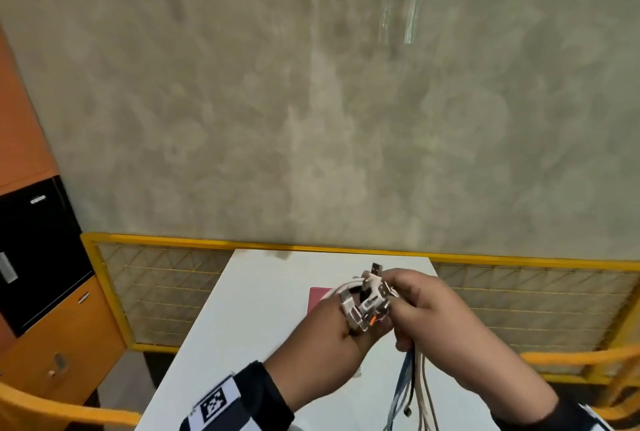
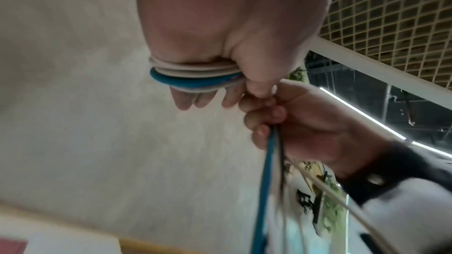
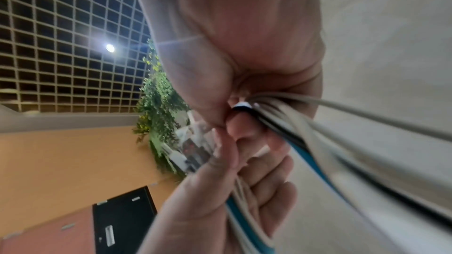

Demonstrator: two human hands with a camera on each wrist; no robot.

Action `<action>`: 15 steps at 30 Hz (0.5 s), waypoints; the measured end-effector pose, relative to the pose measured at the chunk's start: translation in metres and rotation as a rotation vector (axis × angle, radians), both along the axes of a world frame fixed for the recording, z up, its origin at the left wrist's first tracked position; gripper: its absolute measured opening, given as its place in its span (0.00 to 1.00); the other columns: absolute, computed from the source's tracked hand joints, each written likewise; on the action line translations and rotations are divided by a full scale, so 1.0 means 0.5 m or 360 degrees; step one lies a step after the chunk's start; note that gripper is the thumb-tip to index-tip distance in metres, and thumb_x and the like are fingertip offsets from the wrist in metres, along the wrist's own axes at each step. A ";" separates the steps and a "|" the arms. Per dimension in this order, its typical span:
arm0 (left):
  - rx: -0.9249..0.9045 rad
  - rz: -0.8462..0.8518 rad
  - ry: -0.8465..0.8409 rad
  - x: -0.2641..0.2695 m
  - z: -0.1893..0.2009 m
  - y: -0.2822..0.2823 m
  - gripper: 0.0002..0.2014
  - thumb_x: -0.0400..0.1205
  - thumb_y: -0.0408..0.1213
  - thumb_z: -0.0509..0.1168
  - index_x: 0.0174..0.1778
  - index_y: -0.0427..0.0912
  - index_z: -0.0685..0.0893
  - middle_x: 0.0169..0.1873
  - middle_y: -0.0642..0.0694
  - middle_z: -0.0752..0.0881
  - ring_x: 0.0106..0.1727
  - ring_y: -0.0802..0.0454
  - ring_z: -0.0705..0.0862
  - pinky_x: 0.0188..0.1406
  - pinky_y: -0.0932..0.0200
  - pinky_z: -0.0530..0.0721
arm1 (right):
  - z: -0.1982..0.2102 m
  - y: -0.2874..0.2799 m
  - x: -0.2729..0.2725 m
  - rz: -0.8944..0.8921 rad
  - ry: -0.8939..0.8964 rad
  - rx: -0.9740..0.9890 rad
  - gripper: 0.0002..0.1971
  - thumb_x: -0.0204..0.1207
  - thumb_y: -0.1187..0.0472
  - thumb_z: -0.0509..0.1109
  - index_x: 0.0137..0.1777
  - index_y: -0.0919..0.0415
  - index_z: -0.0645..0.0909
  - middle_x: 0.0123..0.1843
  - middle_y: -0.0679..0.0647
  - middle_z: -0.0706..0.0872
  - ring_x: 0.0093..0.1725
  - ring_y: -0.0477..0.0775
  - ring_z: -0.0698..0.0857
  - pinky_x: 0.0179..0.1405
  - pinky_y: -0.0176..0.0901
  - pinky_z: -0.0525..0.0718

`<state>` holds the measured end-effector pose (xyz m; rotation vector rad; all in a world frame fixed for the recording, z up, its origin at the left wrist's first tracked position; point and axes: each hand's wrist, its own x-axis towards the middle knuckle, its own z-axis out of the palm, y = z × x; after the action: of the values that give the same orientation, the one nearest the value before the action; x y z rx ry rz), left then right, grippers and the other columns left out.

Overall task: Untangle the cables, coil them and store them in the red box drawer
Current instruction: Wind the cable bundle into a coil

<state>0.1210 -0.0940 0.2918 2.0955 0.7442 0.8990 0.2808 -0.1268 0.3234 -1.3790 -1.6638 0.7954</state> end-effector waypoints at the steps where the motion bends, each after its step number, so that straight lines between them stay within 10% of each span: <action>1: 0.0013 -0.0005 -0.0015 0.000 0.006 0.003 0.09 0.85 0.49 0.61 0.53 0.52 0.83 0.50 0.52 0.88 0.56 0.53 0.86 0.60 0.47 0.83 | 0.005 -0.007 -0.004 0.0020 0.0067 0.0021 0.16 0.81 0.67 0.62 0.48 0.46 0.87 0.27 0.49 0.82 0.24 0.49 0.79 0.28 0.40 0.77; 6: -0.0334 0.0181 -0.0579 -0.012 0.029 0.030 0.21 0.79 0.61 0.64 0.64 0.56 0.86 0.59 0.47 0.90 0.57 0.57 0.86 0.62 0.50 0.83 | 0.020 -0.047 -0.031 0.0220 0.0352 0.0219 0.26 0.79 0.61 0.65 0.71 0.29 0.76 0.31 0.43 0.83 0.32 0.44 0.83 0.39 0.34 0.81; 11: -0.1232 -0.0090 -0.1298 0.022 0.076 0.013 0.31 0.77 0.56 0.60 0.69 0.39 0.84 0.66 0.45 0.88 0.71 0.54 0.83 0.73 0.54 0.76 | -0.010 -0.056 -0.088 0.0072 -0.0103 0.0421 0.37 0.79 0.52 0.59 0.71 0.11 0.44 0.45 0.31 0.83 0.44 0.34 0.79 0.48 0.27 0.76; 15: -0.1439 -0.0118 -0.1354 0.024 0.084 0.005 0.32 0.74 0.57 0.61 0.66 0.37 0.85 0.63 0.43 0.89 0.71 0.50 0.83 0.78 0.47 0.71 | -0.019 -0.053 -0.095 0.0028 -0.0156 0.0488 0.38 0.75 0.52 0.55 0.69 0.10 0.39 0.55 0.27 0.79 0.50 0.31 0.79 0.65 0.35 0.77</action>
<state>0.1329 -0.0913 0.3337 0.8227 0.4561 1.0274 0.2333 -0.1535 0.3137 -1.2049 -1.7902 0.4635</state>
